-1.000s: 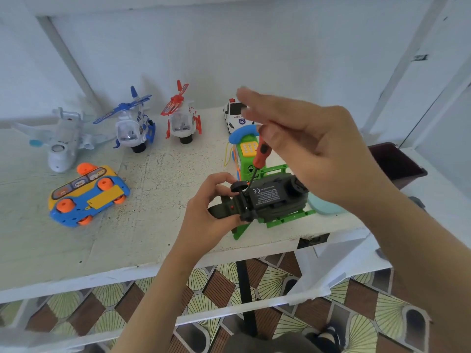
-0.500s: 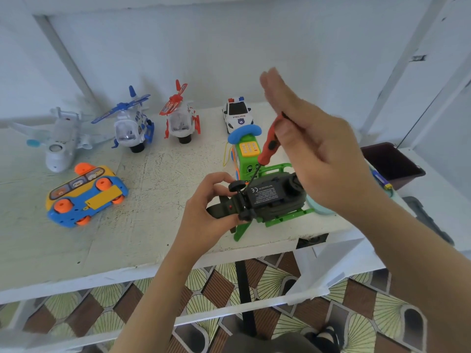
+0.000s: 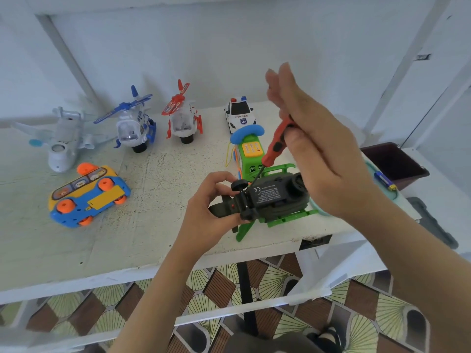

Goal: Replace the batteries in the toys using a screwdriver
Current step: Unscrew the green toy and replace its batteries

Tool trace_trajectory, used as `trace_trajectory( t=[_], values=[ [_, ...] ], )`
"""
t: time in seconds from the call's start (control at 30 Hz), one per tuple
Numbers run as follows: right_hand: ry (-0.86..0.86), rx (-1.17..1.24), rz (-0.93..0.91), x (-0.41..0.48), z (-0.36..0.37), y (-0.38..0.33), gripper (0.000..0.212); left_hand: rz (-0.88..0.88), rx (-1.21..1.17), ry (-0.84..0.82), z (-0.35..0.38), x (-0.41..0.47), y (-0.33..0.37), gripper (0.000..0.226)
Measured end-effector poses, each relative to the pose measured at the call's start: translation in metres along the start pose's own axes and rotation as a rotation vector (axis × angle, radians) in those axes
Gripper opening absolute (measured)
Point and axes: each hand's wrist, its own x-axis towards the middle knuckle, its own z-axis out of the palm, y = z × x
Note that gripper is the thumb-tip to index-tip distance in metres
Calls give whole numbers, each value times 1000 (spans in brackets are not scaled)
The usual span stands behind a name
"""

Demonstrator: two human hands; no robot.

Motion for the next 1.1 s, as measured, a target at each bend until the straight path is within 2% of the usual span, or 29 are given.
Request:
trace_trajectory(
  t=[0.13, 0.2, 0.23, 0.3, 0.4, 0.53, 0.6, 0.67, 0.73, 0.77, 0.9, 1.03, 1.1],
  values=[
    [81, 76, 49, 2, 1, 0, 39, -9, -14, -5, -2, 1, -3, 59],
    [146, -29, 34, 3, 0, 3, 27, -4, -22, -1, -3, 1, -4, 57],
    [157, -108, 21, 3, 0, 4, 27, -4, -28, -1, -3, 2, -4, 55],
    [117, -155, 14, 5, 1, 6, 39, -5, -33, 0, -4, 2, -5, 54],
    [-20, 102, 106, 6, -2, 4, 50, -6, -26, -7, -6, 3, -7, 57],
    [-31, 306, 154, 9, -2, 0, 48, -6, -16, -15, -5, 4, -6, 57],
    [44, 220, 131, 10, -1, 0, 40, -8, -12, -19, -4, 4, -3, 57],
    [130, -6, 77, 10, -1, 1, 30, -7, -18, -20, -3, 4, -2, 57],
    [160, -155, 20, 11, -2, 0, 26, -3, -20, -24, -3, 4, -1, 56],
    [147, -154, 5, 11, -1, 0, 26, -1, -14, -27, -3, 4, -1, 57],
    [43, 125, 61, 8, -2, -2, 34, -5, 7, -36, -3, 4, -1, 61],
    [63, 256, 112, 7, -3, -3, 36, -3, 7, -28, -3, 4, 1, 56],
    [84, 238, 101, 9, -3, -3, 32, -7, 14, -25, -2, 4, 2, 56]
  ],
)
